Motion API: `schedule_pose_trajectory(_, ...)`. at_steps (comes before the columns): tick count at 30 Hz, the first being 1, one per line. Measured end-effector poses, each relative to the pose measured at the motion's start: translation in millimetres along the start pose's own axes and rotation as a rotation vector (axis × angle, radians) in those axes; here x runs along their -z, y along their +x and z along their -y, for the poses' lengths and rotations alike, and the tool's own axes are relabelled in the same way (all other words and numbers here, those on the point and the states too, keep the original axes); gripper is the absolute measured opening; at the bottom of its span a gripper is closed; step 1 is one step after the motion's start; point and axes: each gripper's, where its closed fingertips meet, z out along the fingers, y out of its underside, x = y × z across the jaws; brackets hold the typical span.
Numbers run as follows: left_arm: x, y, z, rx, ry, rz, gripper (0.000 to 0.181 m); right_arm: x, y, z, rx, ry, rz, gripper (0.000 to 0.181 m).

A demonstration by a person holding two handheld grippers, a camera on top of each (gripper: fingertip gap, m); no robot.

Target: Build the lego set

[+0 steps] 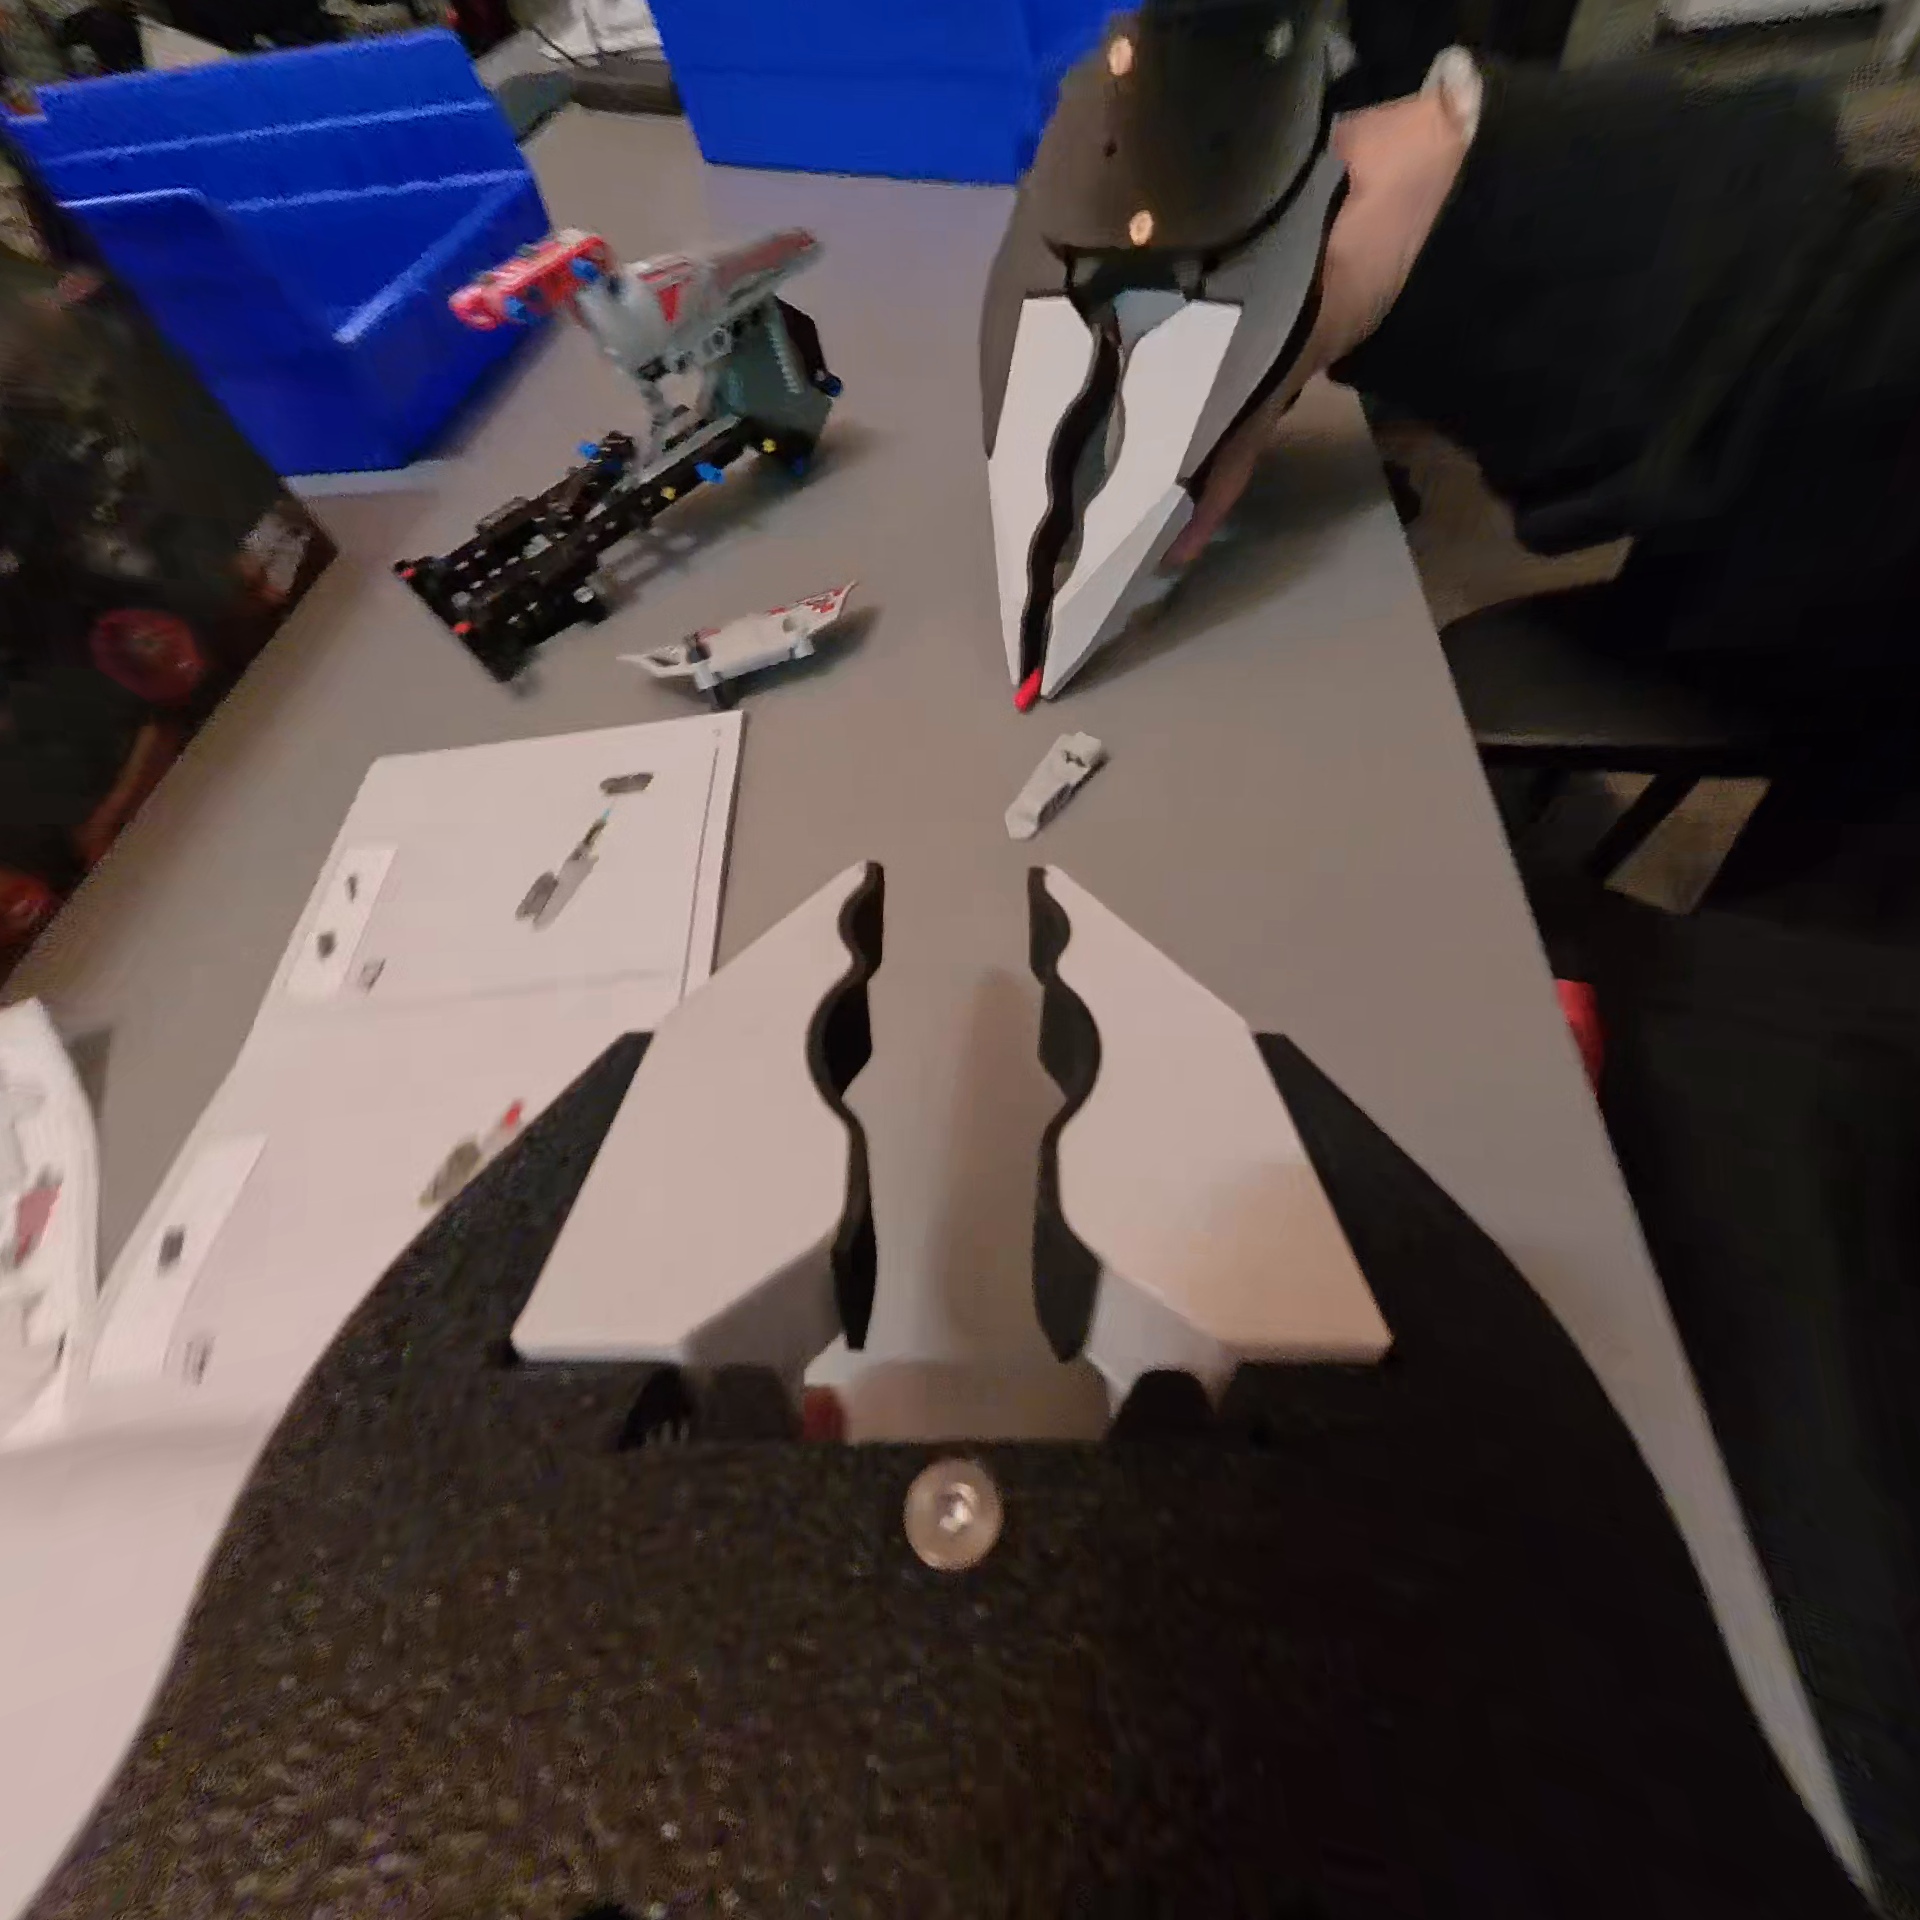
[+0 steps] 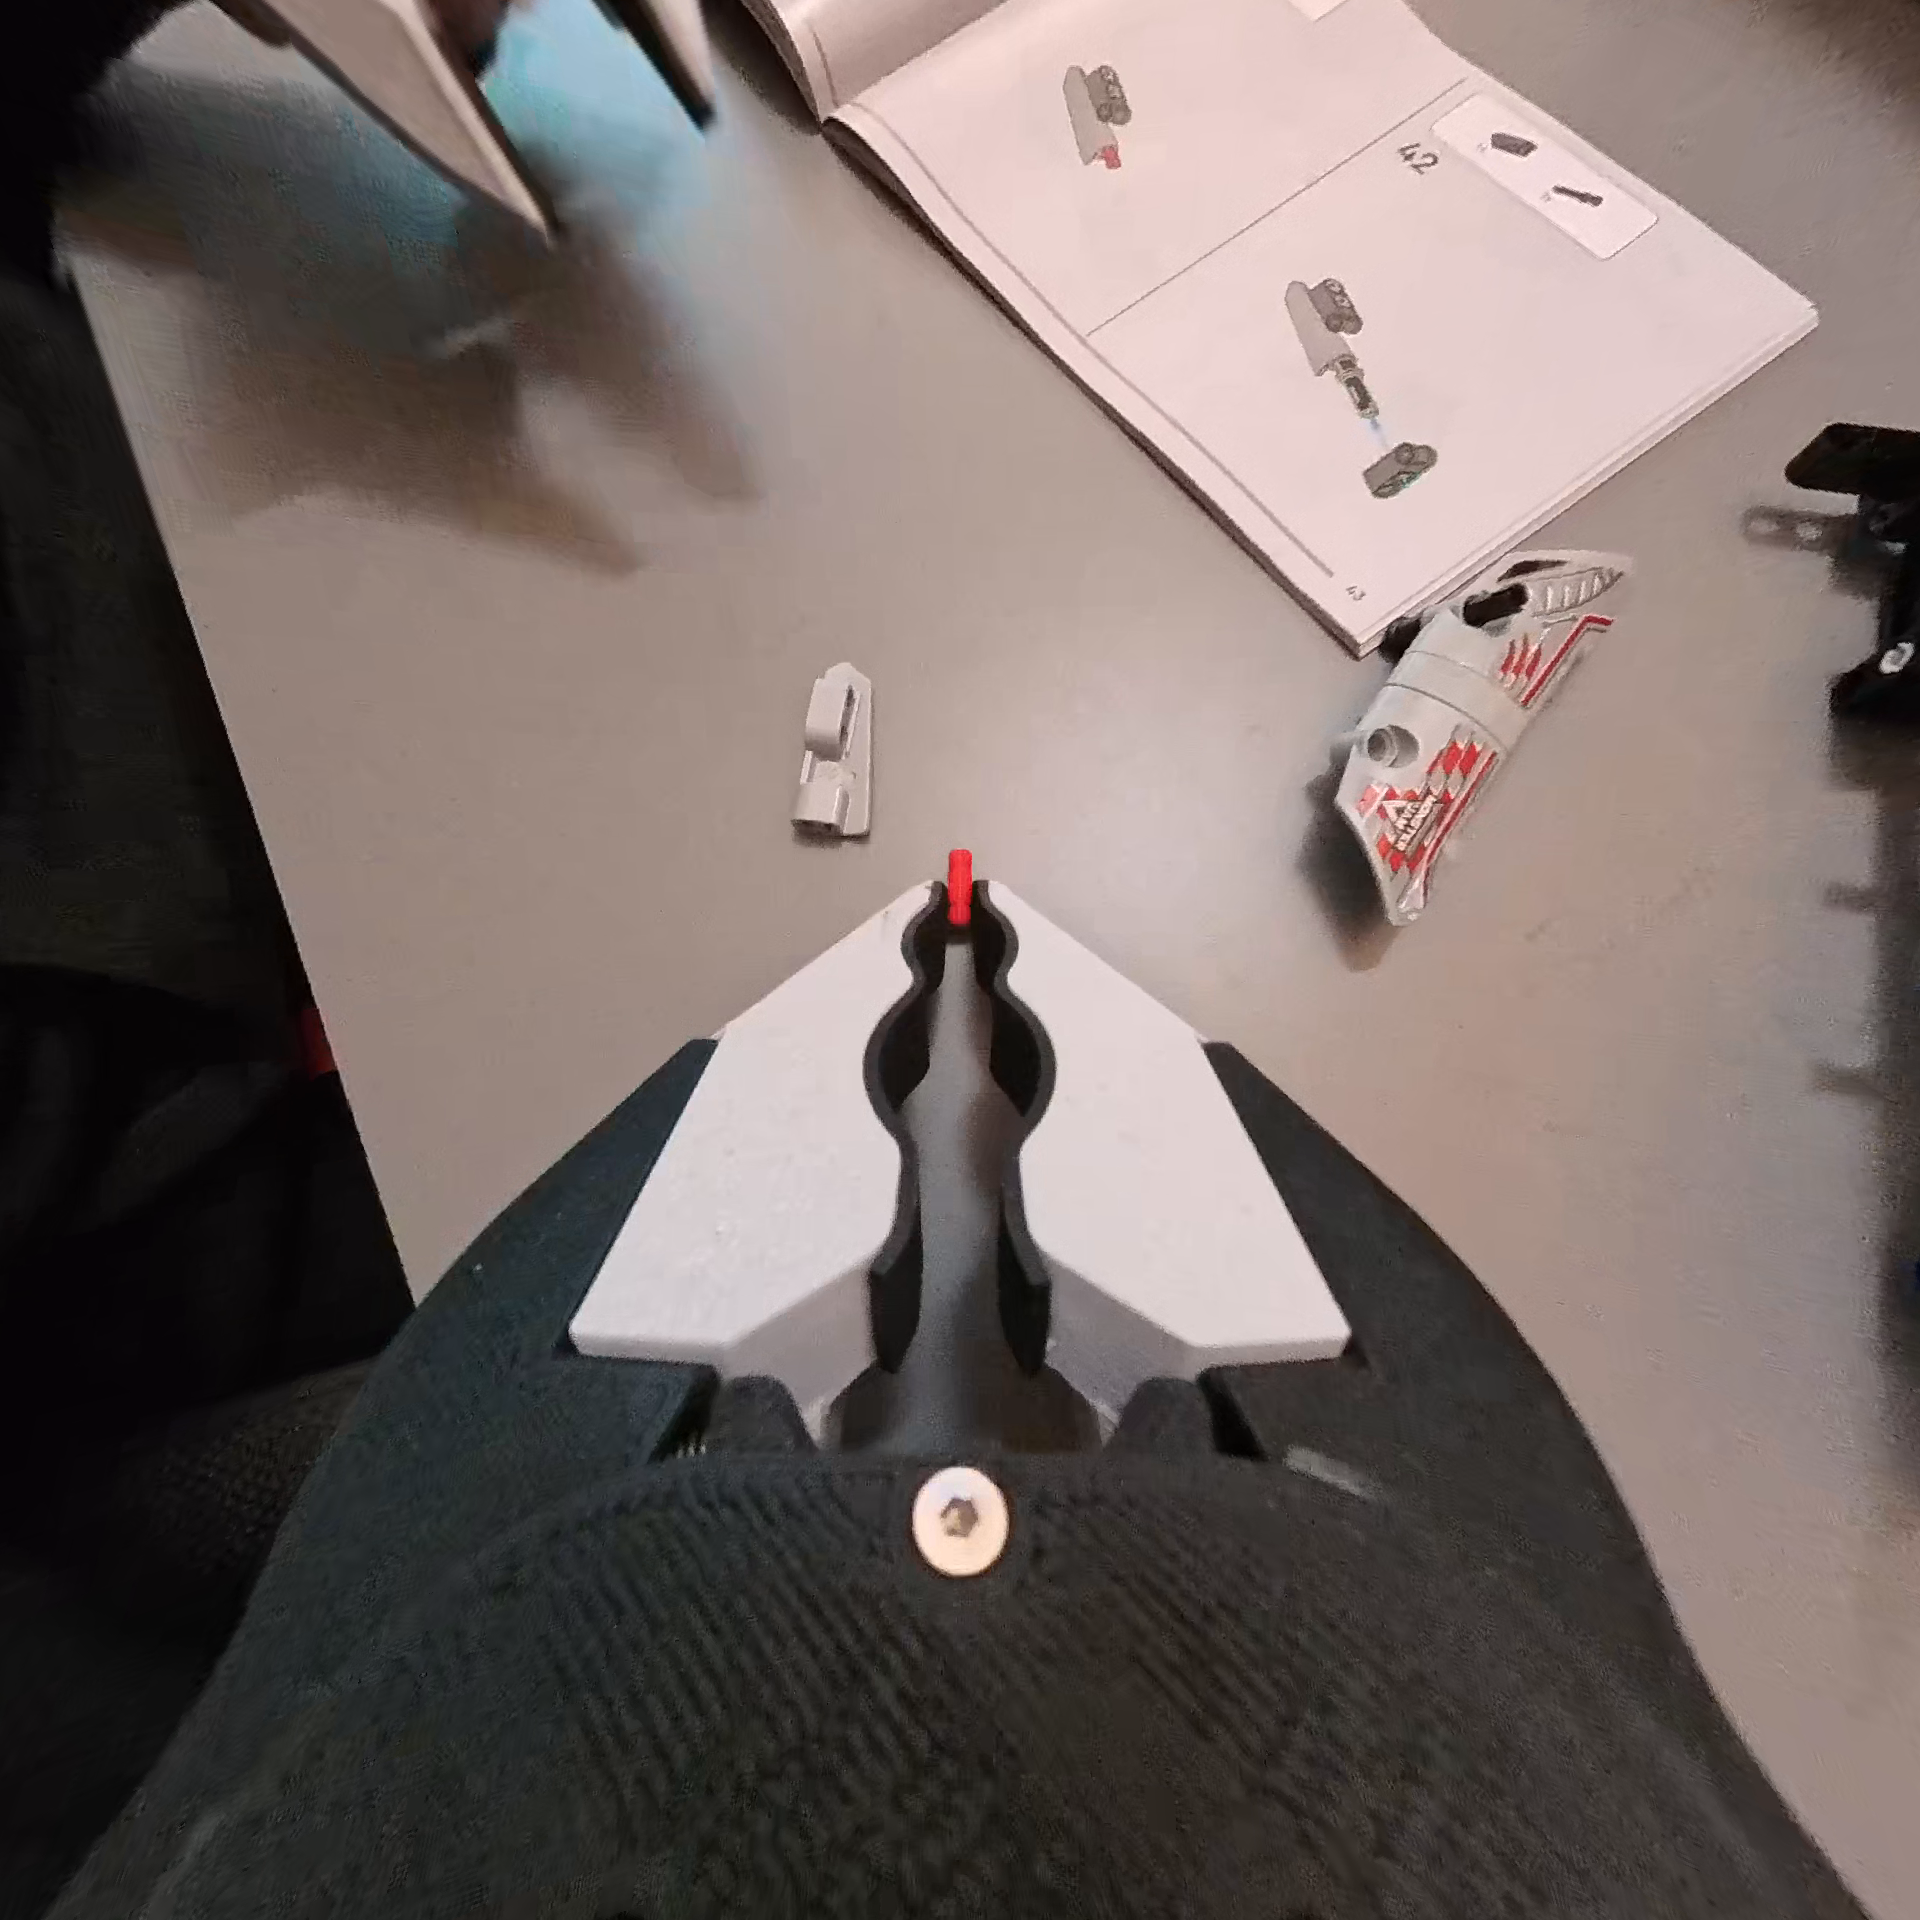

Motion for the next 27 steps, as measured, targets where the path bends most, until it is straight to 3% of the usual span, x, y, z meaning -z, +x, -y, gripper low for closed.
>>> schedule_pose_trajectory(1, -11, 2, 1, -0.024, -0.024, -0.036, 0.025, 0, 0, 0, 0.002, 0.008, 0.0, 0.003)
schedule_pose_trajectory(4, -36, 10, 4, -0.023, -0.072, -0.18, 0.034, -1, -2, 2, 0.003, 0.04, 0.013, 0.008)
schedule_pose_trajectory(10, -65, 26, 0, -0.068, -0.152, -0.384, 0.033, -2, -4, 2, 0.011, 0.04, 0.028, 0.011)
schedule_pose_trajectory(14, -78, 28, -17, -0.09, -0.273, -0.389, 0.02, -1, -11, 2, 0.048, 0.041, 0.056, 0.025)
schedule_pose_trajectory(16, -80, 25, -17, -0.101, -0.285, -0.358, 0.01, -1, -13, 2, 0.054, 0.041, 0.059, 0.026)
schedule_pose_trajectory(19, -78, 18, -16, -0.127, -0.286, -0.29, 0.009, -1, -12, 3, 0.064, 0.048, 0.058, 0.026)
schedule_pose_trajectory(21, -69, 17, -2, -0.103, -0.208, -0.288, 0.009, 3, -9, 8, 0.084, 0.083, 0.031, 0.026)
schedule_pose_trajectory(23, -57, 10, 25, -0.034, -0.048, -0.283, 0.009, 10, -6, 20, 0.096, 0.154, -0.002, 0.027)
schedule_pose_trajectory(27, -21, 5, 90, 0.148, 0.373, -0.374, 0.007, 33, -1, 75, 0.129, 0.483, -0.067, 0.025)
